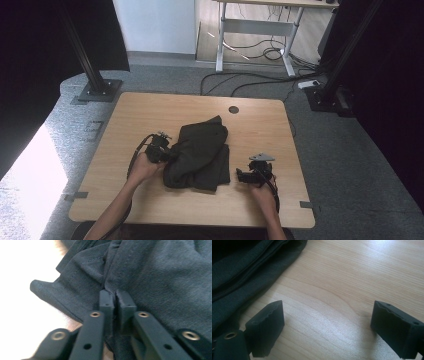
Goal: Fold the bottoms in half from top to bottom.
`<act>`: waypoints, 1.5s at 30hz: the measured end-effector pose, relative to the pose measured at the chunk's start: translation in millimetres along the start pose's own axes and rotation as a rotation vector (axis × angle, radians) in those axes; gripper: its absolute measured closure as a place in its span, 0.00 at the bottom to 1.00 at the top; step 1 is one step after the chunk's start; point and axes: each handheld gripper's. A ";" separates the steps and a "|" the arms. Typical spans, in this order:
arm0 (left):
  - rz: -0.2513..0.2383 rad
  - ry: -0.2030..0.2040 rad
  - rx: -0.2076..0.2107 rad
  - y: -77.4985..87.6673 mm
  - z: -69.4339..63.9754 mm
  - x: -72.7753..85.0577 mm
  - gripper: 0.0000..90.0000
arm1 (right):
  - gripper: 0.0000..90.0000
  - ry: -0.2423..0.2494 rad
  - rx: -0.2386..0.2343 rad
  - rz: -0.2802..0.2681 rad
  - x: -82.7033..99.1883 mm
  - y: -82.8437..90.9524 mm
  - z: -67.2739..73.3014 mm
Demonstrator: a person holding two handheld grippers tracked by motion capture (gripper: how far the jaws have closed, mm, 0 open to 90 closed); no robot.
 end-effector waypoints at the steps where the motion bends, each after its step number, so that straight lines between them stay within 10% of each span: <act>1: -0.006 -0.010 -0.013 4.1 -1.7 -0.8 0.97 | 0.12 0.000 0.000 0.000 0.0 0.0 0.0; 6: -0.113 -0.043 0.002 43.7 -15.2 -9.3 0.97 | 0.12 -0.001 -0.001 -0.001 -0.1 0.0 0.1; 12: -0.210 -0.187 0.073 92.9 -61.5 -18.0 0.97 | 0.12 -0.001 0.000 -0.001 -0.1 -0.1 0.1; 21: -0.064 -0.417 0.188 52.8 -133.6 -4.8 0.86 | 0.12 0.001 -0.001 0.000 0.1 0.1 0.4; 28: -0.196 -0.272 0.121 89.4 -83.7 -18.8 0.41 | 0.12 0.004 -0.002 0.000 0.1 0.1 0.4; 31: -0.204 -0.182 -0.015 90.8 -51.6 -22.4 0.32 | 0.12 0.001 -0.002 0.001 0.1 0.1 0.6; 38: -0.107 -0.003 -0.157 47.4 20.6 -14.8 0.29 | 0.12 0.002 -0.003 0.001 0.1 0.1 0.6; 42: -0.089 0.087 -0.122 16.6 48.7 -2.2 0.29 | 0.12 0.002 -0.002 0.001 0.1 0.1 0.6; 45: -0.067 0.078 -0.127 1.8 52.2 3.1 0.28 | 0.12 0.002 -0.002 0.001 0.1 0.1 0.6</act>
Point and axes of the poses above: each handheld gripper's, and its own axes: y roughly backward along the jaws, x roughly out of its underside, z roughly to its left, and after that the axes turned 7 degrees about z, right-handed
